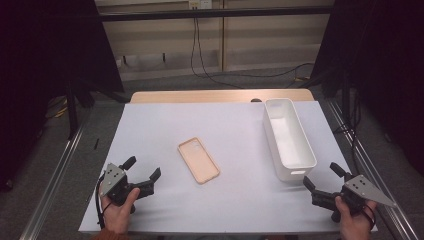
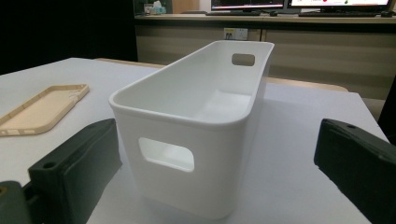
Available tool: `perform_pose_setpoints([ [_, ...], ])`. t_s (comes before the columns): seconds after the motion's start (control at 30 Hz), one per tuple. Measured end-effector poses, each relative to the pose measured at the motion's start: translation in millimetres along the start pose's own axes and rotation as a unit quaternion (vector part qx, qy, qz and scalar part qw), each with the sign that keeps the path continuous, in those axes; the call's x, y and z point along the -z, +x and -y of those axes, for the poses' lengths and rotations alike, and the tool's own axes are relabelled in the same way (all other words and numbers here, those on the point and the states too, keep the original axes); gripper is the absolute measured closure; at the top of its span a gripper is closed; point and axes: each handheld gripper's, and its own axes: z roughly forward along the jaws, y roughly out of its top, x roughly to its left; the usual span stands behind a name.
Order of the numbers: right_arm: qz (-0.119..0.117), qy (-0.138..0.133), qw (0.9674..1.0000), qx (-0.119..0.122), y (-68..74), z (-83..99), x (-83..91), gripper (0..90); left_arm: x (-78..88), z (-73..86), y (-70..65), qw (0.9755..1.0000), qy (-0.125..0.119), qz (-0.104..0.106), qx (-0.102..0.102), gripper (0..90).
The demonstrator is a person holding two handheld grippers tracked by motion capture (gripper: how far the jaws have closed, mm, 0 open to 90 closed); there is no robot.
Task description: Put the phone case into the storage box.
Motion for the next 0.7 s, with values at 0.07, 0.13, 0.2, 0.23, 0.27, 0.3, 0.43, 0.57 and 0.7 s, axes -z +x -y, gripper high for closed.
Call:
perform_pose_setpoints([
  [0.07, 0.0, -0.001, 1.0, -0.003, -0.4, 0.2, 0.2, 0.0, 0.7, -0.4, 0.3, 1.0, -0.003, -0.002, 0.004, 3.3],
  [0.13, -0.001, 0.0, 1.0, -0.004, -0.9, 0.4, 0.5, 0.0, 0.9, -0.7, 0.0, 1.0, -0.002, -0.003, 0.002, 3.3],
  [0.2, 0.0, -0.001, 1.0, -0.006, -1.2, 0.4, 0.4, 0.0, 0.5, -0.6, -0.7, 1.0, 0.003, 0.001, 0.0, 3.3],
  [0.23, -0.001, -0.001, 1.0, -0.005, -1.4, 0.5, 0.2, 0.0, 0.5, -0.6, -1.0, 1.0, 0.004, 0.001, 0.0, 3.3],
  [0.27, -0.001, 0.0, 1.0, -0.006, -1.4, 0.6, 0.0, 0.0, 0.6, -0.7, -1.2, 1.0, 0.005, 0.002, -0.001, 3.3],
  [0.3, -0.001, -0.001, 1.0, -0.006, -1.4, 0.6, -0.2, 0.0, 0.7, -0.9, -1.5, 1.0, 0.006, 0.003, -0.001, 3.3],
  [0.43, -0.002, -0.001, 1.0, -0.006, -1.0, 0.6, 0.5, 0.0, 0.5, -3.3, -3.1, 1.0, 0.003, 0.006, 0.005, 3.3],
  [0.57, -0.002, 0.002, 1.0, -0.003, -0.5, 0.8, 2.3, 0.0, -2.6, -6.3, -7.6, 0.9999, 0.003, 0.016, -0.004, 3.3],
  [0.7, 0.0, 0.001, 1.0, -0.005, -0.9, 1.4, 4.9, 0.0, -9.2, -8.7, -12.0, 0.9995, 0.009, 0.03, -0.008, 3.4],
])
